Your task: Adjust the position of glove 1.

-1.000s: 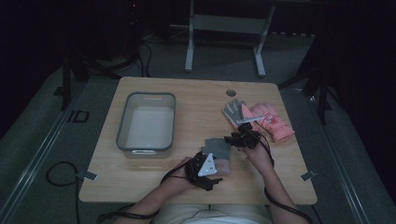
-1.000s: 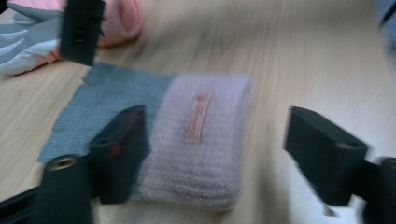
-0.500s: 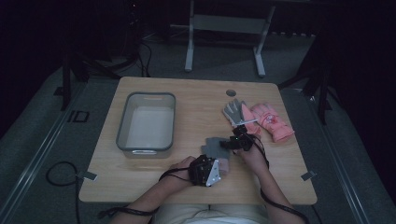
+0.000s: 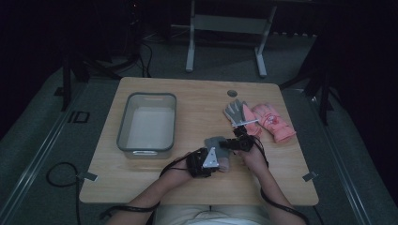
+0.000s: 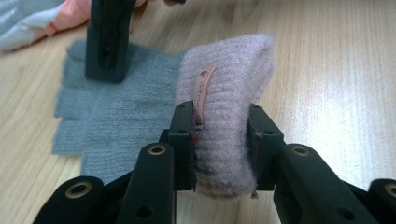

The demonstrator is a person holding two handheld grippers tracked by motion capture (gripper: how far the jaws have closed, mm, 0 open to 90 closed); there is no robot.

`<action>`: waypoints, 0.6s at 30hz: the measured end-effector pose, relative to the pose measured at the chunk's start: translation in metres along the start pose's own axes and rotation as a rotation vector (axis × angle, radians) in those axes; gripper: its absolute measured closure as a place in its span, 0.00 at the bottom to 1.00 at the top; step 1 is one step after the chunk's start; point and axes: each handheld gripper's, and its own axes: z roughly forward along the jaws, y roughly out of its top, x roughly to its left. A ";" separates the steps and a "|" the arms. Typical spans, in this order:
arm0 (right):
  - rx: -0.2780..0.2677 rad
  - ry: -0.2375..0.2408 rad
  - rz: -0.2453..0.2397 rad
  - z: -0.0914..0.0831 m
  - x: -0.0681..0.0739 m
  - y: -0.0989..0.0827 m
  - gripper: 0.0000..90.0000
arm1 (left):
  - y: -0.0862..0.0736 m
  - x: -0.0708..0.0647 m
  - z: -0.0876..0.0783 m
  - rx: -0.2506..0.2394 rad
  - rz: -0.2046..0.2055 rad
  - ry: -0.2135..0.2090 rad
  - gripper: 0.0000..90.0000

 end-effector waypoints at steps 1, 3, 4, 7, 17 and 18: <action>-0.010 0.016 -0.002 -0.003 0.001 0.002 0.80 | 0.001 0.002 -0.002 0.005 -0.001 -0.006 0.76; -0.025 0.030 -0.022 -0.008 0.006 0.006 0.80 | 0.004 0.004 -0.007 0.015 0.007 -0.010 0.76; -0.035 0.034 -0.030 -0.011 0.009 0.009 0.80 | 0.005 0.005 -0.010 0.017 0.005 -0.011 0.76; -0.063 0.038 -0.053 -0.020 0.017 0.016 0.80 | 0.010 0.010 -0.023 0.013 0.004 -0.021 0.76; -0.109 0.051 -0.082 -0.040 0.034 0.037 0.80 | 0.024 0.029 -0.059 0.000 -0.002 -0.050 0.76; -0.110 0.051 -0.087 -0.041 0.034 0.039 0.80 | 0.025 0.030 -0.062 0.005 0.002 -0.047 0.76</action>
